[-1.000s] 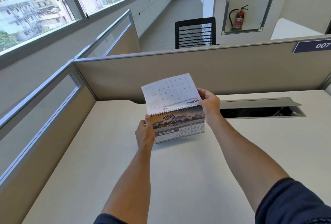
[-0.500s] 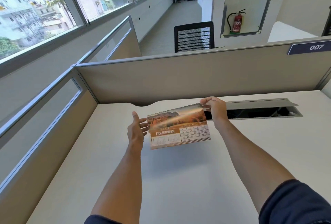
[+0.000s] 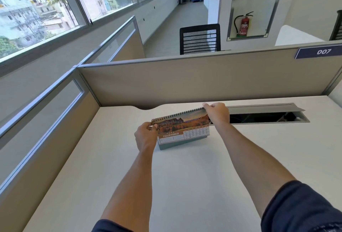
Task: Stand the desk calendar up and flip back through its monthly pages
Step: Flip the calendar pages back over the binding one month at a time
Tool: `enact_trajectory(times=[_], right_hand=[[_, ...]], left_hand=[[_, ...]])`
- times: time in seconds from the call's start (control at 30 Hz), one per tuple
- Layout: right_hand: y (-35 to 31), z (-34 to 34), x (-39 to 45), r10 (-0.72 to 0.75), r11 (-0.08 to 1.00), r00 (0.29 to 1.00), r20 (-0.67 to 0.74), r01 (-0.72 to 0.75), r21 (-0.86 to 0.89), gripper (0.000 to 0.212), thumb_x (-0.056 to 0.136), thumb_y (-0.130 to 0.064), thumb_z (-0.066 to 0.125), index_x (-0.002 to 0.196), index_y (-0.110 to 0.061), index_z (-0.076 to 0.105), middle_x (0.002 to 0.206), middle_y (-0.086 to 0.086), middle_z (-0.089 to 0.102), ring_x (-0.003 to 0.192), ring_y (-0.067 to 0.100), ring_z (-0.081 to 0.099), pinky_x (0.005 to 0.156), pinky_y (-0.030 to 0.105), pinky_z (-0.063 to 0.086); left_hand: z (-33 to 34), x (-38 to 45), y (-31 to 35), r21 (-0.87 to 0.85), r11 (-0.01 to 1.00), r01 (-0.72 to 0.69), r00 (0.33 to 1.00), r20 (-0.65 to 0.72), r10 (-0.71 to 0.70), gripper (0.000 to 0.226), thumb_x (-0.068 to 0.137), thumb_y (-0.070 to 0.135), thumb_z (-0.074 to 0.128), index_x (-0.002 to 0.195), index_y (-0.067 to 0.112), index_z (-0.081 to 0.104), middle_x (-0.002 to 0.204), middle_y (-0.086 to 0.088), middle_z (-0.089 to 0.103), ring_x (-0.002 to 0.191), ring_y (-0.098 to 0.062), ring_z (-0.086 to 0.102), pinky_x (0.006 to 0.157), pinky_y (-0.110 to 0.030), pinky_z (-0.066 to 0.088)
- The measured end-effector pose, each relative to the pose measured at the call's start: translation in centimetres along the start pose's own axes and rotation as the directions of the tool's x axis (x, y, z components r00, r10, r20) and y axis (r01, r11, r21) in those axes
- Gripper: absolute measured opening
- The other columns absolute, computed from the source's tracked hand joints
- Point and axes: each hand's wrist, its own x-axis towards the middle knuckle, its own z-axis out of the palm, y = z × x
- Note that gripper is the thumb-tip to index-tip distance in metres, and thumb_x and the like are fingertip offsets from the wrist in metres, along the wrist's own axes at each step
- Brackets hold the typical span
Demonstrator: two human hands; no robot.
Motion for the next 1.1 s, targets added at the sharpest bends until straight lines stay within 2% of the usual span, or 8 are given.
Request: enact_trajectory(times=[0.23, 0.47, 0.57, 0.7, 0.77, 0.83, 1.0, 1.1], right_hand=[[-0.8, 0.3, 0.0, 0.029, 0.994, 0.999, 0.034, -0.025, -0.107, 0.051, 0.094, -0.043, 0.06, 0.055, -0.016, 0.04, 0.056, 0.001, 0.045, 0.057, 0.025, 0.045, 0.054, 0.032, 0.029], [-0.9, 0.4, 0.6, 0.035, 0.996, 0.996, 0.079, -0.029, -0.081, 0.035, 0.089, -0.031, 0.059, 0.061, -0.019, 0.041, 0.058, -0.003, 0.043, 0.058, 0.022, 0.041, 0.056, 0.032, 0.026], [-0.9, 0.7, 1.0, 0.044, 0.998, 0.992, 0.114, -0.048, 0.033, 0.033, 0.084, -0.024, 0.061, 0.063, -0.019, 0.036, 0.062, 0.0, 0.036, 0.065, 0.024, 0.034, 0.062, 0.035, 0.024], [-0.6, 1.3, 1.4, 0.077, 0.947, 0.986, 0.146, -0.118, 0.298, 0.01, 0.085, -0.012, 0.064, 0.084, -0.003, 0.067, 0.081, 0.004, 0.06, 0.079, 0.024, 0.05, 0.064, 0.031, 0.036], [-0.8, 1.2, 1.2, 0.059, 0.906, 0.987, 0.151, -0.117, 0.407, 0.026, 0.086, 0.001, 0.056, 0.104, -0.009, 0.072, 0.097, 0.005, 0.073, 0.09, 0.022, 0.062, 0.069, 0.029, 0.046], [-1.0, 0.8, 0.9, 0.008, 0.878, 0.985, 0.172, -0.089, 0.471, 0.046, 0.084, 0.012, 0.046, 0.114, -0.014, 0.068, 0.098, 0.006, 0.076, 0.092, 0.019, 0.068, 0.073, 0.029, 0.051], [-1.3, -0.4, 0.0, -0.053, 0.833, 0.968, 0.244, -0.092, 0.545, 0.051, 0.083, 0.019, 0.041, 0.096, -0.015, 0.076, 0.094, 0.006, 0.075, 0.083, 0.017, 0.068, 0.066, 0.031, 0.055], [-0.9, -1.1, 0.0, -0.062, 0.789, 0.976, 0.209, -0.08, 0.609, 0.038, 0.078, 0.011, 0.039, 0.079, -0.008, 0.072, 0.079, 0.005, 0.069, 0.075, 0.018, 0.06, 0.062, 0.027, 0.049]], left_hand=[[-0.2, 0.3, -0.2, 0.068, 0.996, -0.061, 0.998, -0.006, 0.061, 0.023, 0.1, 0.023, 0.061, 0.115, 0.012, 0.074, 0.106, -0.006, 0.074, 0.091, -0.023, 0.067, 0.072, -0.029, 0.051], [0.2, 0.6, -0.6, 0.069, 0.995, -0.07, 0.997, -0.019, 0.071, 0.022, 0.1, 0.022, 0.059, 0.113, 0.013, 0.075, 0.106, -0.006, 0.075, 0.089, -0.023, 0.065, 0.071, -0.029, 0.049], [0.3, 0.4, -0.6, 0.085, 0.994, -0.074, 0.997, -0.025, 0.076, 0.024, 0.101, 0.023, 0.058, 0.115, 0.012, 0.075, 0.106, -0.006, 0.075, 0.09, -0.023, 0.064, 0.07, -0.028, 0.047], [0.2, 0.3, -0.6, 0.085, 0.993, -0.079, 0.997, -0.014, 0.08, 0.023, 0.101, 0.022, 0.058, 0.114, 0.012, 0.074, 0.105, -0.005, 0.075, 0.089, -0.022, 0.064, 0.067, -0.027, 0.046], [0.2, 0.3, -0.7, 0.078, 0.994, -0.082, 0.997, -0.006, 0.082, 0.023, 0.1, 0.021, 0.058, 0.112, 0.012, 0.075, 0.103, -0.005, 0.075, 0.088, -0.022, 0.065, 0.061, -0.025, 0.045], [0.2, 0.3, -0.6, 0.065, 0.994, -0.084, 0.996, 0.005, 0.084, 0.023, 0.099, 0.02, 0.058, 0.114, 0.011, 0.074, 0.103, -0.005, 0.075, 0.087, -0.021, 0.065, 0.058, -0.019, 0.043], [-0.1, 0.2, -0.4, -0.027, 0.998, -0.049, 0.998, 0.045, 0.051, 0.027, 0.101, 0.015, 0.054, 0.119, 0.008, 0.072, 0.11, -0.006, 0.074, 0.096, -0.022, 0.066, 0.061, -0.013, 0.042], [-0.2, 0.7, -0.7, -0.126, 0.992, 0.015, 0.997, 0.074, -0.005, 0.026, 0.101, 0.018, 0.049, 0.108, 0.014, 0.073, 0.111, -0.007, 0.076, 0.096, -0.024, 0.071, 0.079, -0.032, 0.058]])
